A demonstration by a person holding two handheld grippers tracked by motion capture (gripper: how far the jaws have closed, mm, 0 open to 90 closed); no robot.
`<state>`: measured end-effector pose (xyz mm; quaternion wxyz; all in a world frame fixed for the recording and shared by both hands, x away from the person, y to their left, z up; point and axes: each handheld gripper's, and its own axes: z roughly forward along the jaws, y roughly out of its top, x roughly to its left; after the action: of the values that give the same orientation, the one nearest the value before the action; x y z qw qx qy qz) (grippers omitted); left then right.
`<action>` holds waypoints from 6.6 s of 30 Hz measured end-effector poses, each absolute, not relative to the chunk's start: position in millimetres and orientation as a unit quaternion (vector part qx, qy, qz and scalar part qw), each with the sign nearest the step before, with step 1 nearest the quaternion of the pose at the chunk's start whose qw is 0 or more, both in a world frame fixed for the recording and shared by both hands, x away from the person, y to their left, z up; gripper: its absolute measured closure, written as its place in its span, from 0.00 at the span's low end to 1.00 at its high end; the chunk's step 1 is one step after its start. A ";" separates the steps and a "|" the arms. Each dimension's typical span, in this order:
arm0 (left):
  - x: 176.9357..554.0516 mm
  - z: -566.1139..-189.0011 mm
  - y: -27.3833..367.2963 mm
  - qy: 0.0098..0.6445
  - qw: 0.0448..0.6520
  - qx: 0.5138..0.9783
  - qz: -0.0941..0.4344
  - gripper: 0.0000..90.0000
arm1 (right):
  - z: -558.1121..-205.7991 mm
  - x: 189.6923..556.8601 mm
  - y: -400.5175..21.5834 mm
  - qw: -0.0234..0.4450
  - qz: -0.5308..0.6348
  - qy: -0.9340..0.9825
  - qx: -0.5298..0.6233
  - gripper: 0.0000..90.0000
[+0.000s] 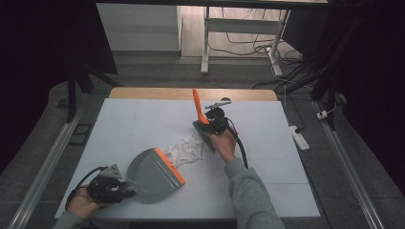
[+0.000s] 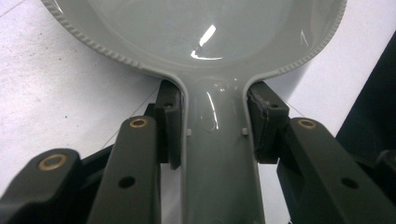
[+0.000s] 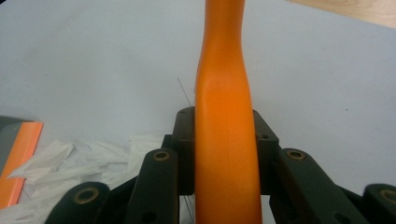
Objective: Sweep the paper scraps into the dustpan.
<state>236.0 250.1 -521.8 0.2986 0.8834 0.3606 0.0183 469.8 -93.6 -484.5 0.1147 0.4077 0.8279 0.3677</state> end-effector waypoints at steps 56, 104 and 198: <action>238.1 -523.3 247.6 0.364 0.301 0.881 0.015 0.69 | -487.2 391.0 -6.7 0.016 0.374 0.895 0.243 0.78; 237.2 -522.6 259.1 0.390 0.300 0.870 0.013 0.69 | -493.4 450.5 -25.3 0.066 0.362 0.868 0.333 0.78; 241.9 -523.4 244.5 0.375 0.300 0.877 0.014 0.69 | -450.1 401.2 -49.5 0.067 0.453 0.841 0.290 0.78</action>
<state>241.9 244.5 -523.4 0.3001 0.8771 0.3747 0.0139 401.2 -49.5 -450.1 0.0674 0.2897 0.8407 0.4525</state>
